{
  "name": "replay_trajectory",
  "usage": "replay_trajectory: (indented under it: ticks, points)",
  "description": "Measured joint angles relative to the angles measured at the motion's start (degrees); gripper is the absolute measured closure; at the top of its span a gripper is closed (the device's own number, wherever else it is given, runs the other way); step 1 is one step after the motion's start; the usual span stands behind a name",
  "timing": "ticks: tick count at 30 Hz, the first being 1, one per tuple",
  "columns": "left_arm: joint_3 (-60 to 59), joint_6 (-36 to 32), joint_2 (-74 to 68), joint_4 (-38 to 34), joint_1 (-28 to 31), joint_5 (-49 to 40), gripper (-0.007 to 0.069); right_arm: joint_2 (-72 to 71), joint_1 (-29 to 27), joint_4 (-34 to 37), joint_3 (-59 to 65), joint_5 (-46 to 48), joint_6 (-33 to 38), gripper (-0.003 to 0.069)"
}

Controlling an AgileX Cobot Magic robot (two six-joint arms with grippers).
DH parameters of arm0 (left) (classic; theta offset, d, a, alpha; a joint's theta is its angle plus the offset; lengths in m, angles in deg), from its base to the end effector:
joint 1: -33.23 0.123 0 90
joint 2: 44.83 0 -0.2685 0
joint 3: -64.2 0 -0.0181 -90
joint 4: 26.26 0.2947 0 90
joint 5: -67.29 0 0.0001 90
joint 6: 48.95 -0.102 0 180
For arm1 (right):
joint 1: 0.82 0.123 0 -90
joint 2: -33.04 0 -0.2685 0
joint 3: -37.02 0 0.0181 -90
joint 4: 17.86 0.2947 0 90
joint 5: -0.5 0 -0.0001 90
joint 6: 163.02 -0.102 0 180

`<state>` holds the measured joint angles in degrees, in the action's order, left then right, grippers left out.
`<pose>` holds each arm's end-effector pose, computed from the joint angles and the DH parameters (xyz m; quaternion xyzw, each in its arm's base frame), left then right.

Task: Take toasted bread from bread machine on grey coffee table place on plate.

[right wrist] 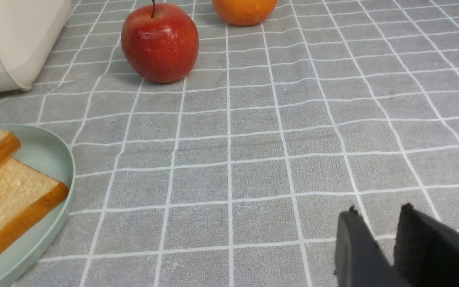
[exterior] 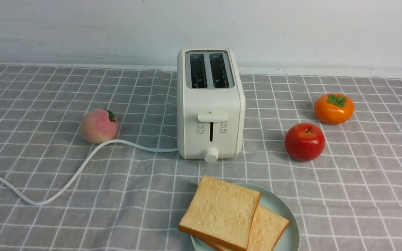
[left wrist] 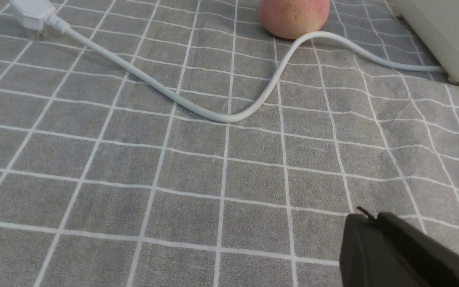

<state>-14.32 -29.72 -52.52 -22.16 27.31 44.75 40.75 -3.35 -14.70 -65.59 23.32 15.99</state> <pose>0.1230 -0.0099 0.1637 -0.0754 0.8090 -0.0971 0.5748 0.1230 -0.0032 0.1708 0.0391 0.8075 0.0157 0.5884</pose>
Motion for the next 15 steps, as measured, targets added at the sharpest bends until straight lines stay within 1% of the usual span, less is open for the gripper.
replay_trajectory:
  ticks: [15]
  points:
    - [0.00, 0.00, 0.00, 0.00, 0.00, 0.00, 0.0603, 0.00, 0.00, 0.00, 0.00, 0.00, 0.00, 0.0479]
